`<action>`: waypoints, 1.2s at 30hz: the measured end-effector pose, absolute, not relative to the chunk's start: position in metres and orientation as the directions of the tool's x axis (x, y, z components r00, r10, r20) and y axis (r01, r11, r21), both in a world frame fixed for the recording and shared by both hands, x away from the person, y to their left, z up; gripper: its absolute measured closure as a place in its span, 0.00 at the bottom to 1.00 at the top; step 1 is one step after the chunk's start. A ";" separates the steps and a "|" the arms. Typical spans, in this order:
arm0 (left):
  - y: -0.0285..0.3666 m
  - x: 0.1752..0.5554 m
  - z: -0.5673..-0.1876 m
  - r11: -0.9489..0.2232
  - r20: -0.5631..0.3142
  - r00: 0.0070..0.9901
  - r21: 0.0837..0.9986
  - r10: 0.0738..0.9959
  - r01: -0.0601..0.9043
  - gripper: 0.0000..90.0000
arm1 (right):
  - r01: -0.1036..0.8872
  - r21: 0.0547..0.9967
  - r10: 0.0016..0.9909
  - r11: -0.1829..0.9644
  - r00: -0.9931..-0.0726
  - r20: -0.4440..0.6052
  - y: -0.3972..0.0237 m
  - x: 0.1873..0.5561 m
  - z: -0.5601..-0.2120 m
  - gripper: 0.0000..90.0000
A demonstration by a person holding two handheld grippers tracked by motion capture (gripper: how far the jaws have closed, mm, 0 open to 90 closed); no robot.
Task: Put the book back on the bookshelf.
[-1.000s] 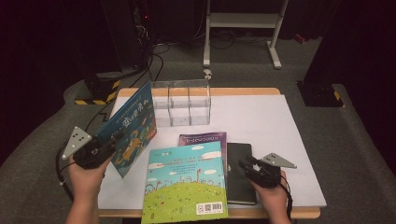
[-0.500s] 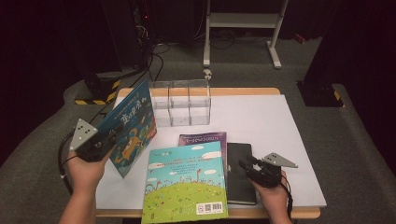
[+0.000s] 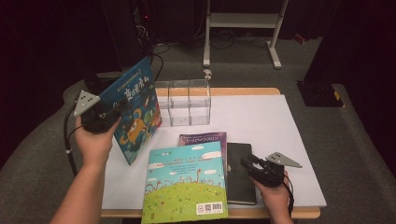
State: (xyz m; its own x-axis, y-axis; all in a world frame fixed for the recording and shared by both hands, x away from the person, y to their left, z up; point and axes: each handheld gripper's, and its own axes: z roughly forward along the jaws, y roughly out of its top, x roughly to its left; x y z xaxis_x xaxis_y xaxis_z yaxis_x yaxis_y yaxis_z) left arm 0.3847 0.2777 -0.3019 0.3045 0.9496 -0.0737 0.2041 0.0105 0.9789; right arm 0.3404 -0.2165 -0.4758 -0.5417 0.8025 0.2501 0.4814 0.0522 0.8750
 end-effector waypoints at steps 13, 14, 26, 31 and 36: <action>0.252 0.450 -0.313 0.018 -0.055 0.193 0.982 0.980 0.191 0.92 | 0.478 0.878 0.795 0.022 -0.541 0.274 -0.221 0.340 -0.475 0.64; 0.251 0.455 -0.315 0.018 -0.053 0.186 0.982 0.981 0.189 0.92 | 0.478 0.878 0.795 0.021 -0.541 0.275 -0.221 0.340 -0.475 0.64; 0.238 0.480 -0.333 0.012 -0.037 0.140 0.985 0.990 0.174 0.92 | 0.482 0.876 0.783 0.018 -0.551 0.288 -0.221 0.340 -0.476 0.64; 0.232 0.478 -0.336 -0.014 -0.008 0.138 0.987 0.990 0.161 0.92 | 0.481 0.876 0.783 0.014 -0.551 0.290 -0.221 0.340 -0.476 0.64; 0.231 0.470 -0.341 -0.034 0.014 0.130 0.988 0.991 0.154 0.91 | 0.485 0.874 0.780 0.016 -0.553 0.293 -0.220 0.339 -0.476 0.64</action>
